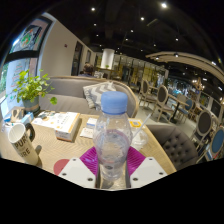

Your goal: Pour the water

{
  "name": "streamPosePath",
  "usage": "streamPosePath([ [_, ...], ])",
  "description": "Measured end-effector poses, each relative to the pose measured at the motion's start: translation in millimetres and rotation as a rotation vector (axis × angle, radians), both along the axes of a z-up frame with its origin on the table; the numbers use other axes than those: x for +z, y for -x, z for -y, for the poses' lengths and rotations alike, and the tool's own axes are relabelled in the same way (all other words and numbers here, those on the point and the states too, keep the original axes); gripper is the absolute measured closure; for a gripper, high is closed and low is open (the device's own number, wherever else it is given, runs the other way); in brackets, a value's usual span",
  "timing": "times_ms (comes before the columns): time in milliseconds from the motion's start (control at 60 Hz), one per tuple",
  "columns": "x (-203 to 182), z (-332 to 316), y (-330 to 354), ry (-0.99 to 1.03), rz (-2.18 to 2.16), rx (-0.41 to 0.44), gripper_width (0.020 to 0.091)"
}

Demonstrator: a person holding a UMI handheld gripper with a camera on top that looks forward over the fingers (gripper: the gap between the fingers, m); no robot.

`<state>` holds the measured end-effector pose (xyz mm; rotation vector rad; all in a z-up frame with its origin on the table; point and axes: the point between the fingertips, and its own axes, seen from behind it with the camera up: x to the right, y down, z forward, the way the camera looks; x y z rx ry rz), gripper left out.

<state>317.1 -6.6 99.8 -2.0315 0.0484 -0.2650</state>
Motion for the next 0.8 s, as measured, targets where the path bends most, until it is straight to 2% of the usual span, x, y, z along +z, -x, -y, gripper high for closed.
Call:
streamPosePath([
  [133,50,-4,13,-0.007,0.250,0.010,0.0770],
  [417,138,-19,71,0.069,1.094,0.196,0.0771],
  [617,139,-26,114,0.144,1.451,0.332,0.0771],
  [800,130,-36,137,0.225,1.722,0.422,0.0773],
])
